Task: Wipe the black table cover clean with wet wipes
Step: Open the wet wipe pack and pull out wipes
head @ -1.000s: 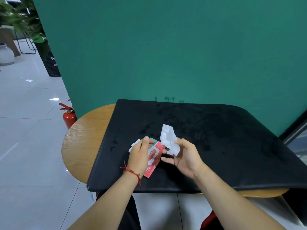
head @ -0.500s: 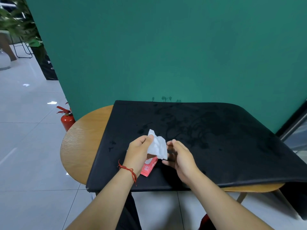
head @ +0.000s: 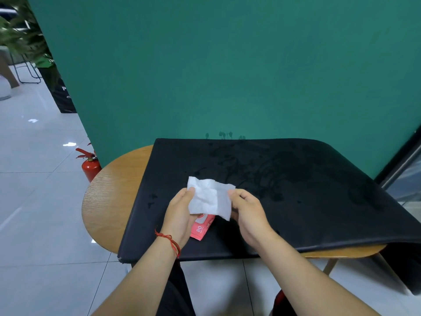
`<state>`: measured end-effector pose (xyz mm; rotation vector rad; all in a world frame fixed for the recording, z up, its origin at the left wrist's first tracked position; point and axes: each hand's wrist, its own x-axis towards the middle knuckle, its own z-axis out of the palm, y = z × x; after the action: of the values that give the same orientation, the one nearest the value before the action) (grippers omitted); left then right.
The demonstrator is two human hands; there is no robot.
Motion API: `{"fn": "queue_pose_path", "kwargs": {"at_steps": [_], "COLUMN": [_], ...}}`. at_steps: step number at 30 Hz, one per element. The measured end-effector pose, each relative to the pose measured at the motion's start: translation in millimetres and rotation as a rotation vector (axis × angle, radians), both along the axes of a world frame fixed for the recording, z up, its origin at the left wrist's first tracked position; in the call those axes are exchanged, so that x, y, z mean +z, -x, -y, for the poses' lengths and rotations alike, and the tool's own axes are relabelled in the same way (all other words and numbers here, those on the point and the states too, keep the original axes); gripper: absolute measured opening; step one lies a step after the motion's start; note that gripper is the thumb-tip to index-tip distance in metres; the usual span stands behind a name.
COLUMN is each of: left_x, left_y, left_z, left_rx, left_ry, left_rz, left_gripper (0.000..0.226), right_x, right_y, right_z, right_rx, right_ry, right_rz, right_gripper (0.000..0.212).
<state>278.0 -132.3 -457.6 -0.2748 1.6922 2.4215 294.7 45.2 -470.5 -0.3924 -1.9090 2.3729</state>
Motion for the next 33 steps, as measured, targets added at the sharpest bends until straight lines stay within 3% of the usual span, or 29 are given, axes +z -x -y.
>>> {"fn": "queue_pose_path", "kwargs": {"at_steps": [3,5,10,13,19,22,27,33], "left_x": [-4.8,-8.4,-8.2,-10.1,-20.4,-23.3,-16.0,3.1], "left_y": [1.6,1.2,-3.6,-3.5,3.3,6.0,23.7,42.0], "left_z": [10.5,14.2,13.7,11.3,18.7,25.1,30.8,24.9], "left_rx": [0.025,-0.016,-0.209,-0.242,-0.100,-0.078,0.142,0.143], "left_ry": [-0.185,-0.308,-0.575,-0.616,-0.417,-0.215,-0.081,-0.040], "left_rz": [0.082,0.093,0.091,0.093,0.052,-0.004,0.050,0.018], "left_gripper": [0.032,0.033,0.024,0.029,0.028,0.017,0.011,0.024], "right_x": [6.3,9.8,11.4,14.3,21.6,23.5,27.9,22.5], "right_y": [2.2,3.6,11.3,21.2,39.4,40.5,36.2,33.7], "right_z": [-8.8,-11.1,-10.0,-13.1,-41.2,-54.5,-75.2,-62.7], "right_rx": [-0.019,0.014,-0.008,-0.097,-0.311,-0.325,-0.391,-0.117], "right_ry": [0.266,0.339,0.311,0.264,0.054,-0.049,-0.006,-0.047], "right_rz": [0.023,0.047,0.110,0.142,0.148,0.132,0.098,0.075], "right_gripper": [0.016,0.017,0.023,0.019,0.017,0.017,0.014,0.009]}}
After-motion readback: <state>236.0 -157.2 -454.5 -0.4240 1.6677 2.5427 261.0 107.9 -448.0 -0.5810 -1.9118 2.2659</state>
